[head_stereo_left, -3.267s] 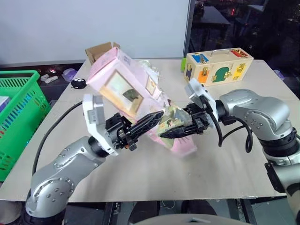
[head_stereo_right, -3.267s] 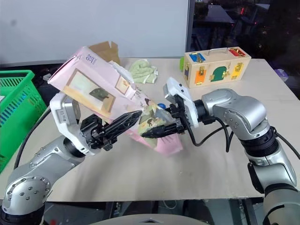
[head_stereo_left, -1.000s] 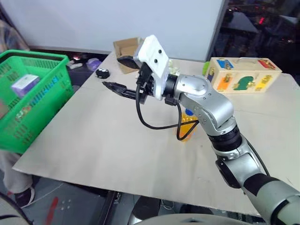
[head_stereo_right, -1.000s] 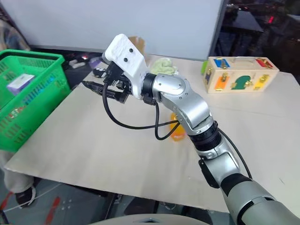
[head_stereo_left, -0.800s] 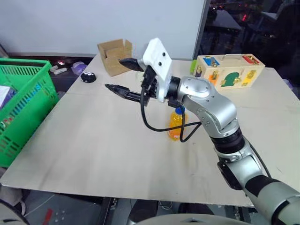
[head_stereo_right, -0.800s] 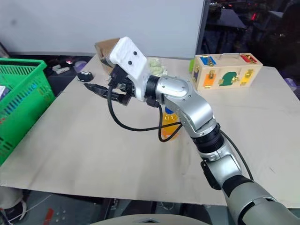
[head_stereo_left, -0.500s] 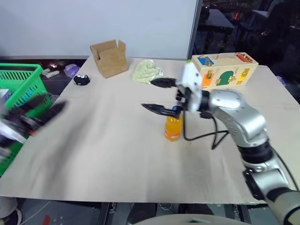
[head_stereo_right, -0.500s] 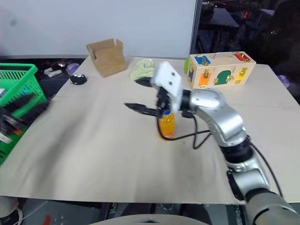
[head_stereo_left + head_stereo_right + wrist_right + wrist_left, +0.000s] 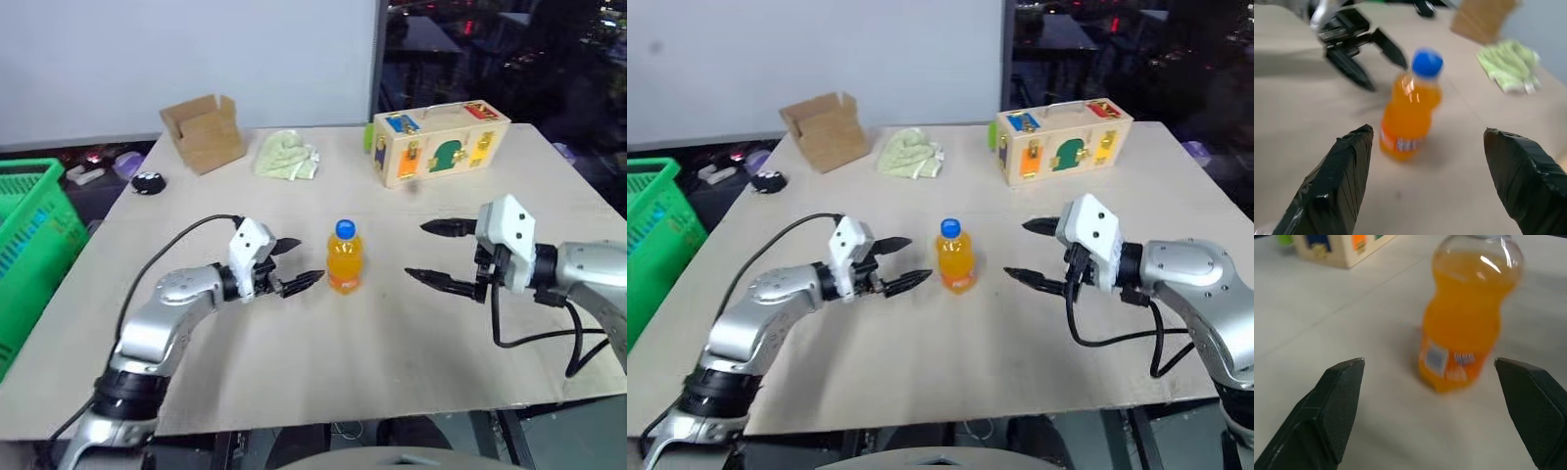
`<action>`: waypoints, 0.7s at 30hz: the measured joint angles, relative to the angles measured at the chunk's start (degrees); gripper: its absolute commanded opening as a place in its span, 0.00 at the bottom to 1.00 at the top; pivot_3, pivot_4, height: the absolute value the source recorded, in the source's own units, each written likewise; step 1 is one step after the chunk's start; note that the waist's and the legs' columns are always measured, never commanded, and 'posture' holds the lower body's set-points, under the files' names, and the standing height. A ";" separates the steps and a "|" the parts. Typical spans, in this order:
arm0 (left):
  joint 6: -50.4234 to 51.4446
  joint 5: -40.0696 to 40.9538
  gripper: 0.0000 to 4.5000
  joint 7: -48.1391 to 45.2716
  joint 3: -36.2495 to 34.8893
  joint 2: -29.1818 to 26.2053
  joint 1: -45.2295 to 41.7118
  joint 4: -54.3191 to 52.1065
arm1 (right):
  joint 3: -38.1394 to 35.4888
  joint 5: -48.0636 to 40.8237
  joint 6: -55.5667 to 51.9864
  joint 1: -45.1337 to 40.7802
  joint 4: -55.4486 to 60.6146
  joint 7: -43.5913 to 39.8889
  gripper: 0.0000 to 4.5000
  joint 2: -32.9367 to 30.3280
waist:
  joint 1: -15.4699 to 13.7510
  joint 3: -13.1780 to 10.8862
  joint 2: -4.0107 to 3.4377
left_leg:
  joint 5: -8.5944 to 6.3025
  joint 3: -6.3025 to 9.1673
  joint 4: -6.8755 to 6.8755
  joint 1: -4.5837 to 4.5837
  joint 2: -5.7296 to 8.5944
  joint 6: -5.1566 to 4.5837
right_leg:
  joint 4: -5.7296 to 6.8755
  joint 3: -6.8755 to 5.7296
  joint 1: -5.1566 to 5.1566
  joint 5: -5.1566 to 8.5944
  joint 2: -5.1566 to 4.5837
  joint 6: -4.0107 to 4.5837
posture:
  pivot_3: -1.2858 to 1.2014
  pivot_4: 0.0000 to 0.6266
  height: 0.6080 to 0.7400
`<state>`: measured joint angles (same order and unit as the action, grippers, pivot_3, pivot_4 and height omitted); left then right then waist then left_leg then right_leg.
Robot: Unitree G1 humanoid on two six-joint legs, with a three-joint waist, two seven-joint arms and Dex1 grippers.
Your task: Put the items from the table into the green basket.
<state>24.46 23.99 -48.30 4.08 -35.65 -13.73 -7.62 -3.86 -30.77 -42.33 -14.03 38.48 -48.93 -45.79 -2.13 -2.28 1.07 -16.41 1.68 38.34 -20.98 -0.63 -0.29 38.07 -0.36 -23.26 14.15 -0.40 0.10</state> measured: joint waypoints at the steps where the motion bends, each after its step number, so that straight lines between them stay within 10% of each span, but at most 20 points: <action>1: -0.31 -0.38 0.99 -0.59 0.83 1.02 -1.17 1.27 | -0.63 0.02 -0.16 1.15 0.70 0.77 0.85 -0.12 | 0.54 0.00 0.00 | -0.02 -0.04 0.00 0.06 0.00 -0.04 | -0.01 0.12 0.01 0.00 0.02 0.00 | 0.48 0.00 1.00; 21: -1.04 -11.33 0.99 -3.32 9.62 10.13 -16.65 17.04 | -3.86 -1.50 -1.12 8.81 5.98 7.57 0.85 -0.30 | 4.75 0.02 0.10 | -0.12 -0.42 0.05 0.27 0.03 -0.20 | -0.05 1.04 0.05 0.00 0.35 -0.45 | 0.46 0.00 1.00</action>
<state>23.42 12.66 -51.62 13.70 -25.52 -30.38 9.43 -7.73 -32.28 -43.45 -5.22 44.45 -41.36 -46.09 2.62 -2.26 1.17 -16.53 1.26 38.39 -20.71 -0.60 -0.49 38.02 0.68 -23.22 14.15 -0.05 -0.34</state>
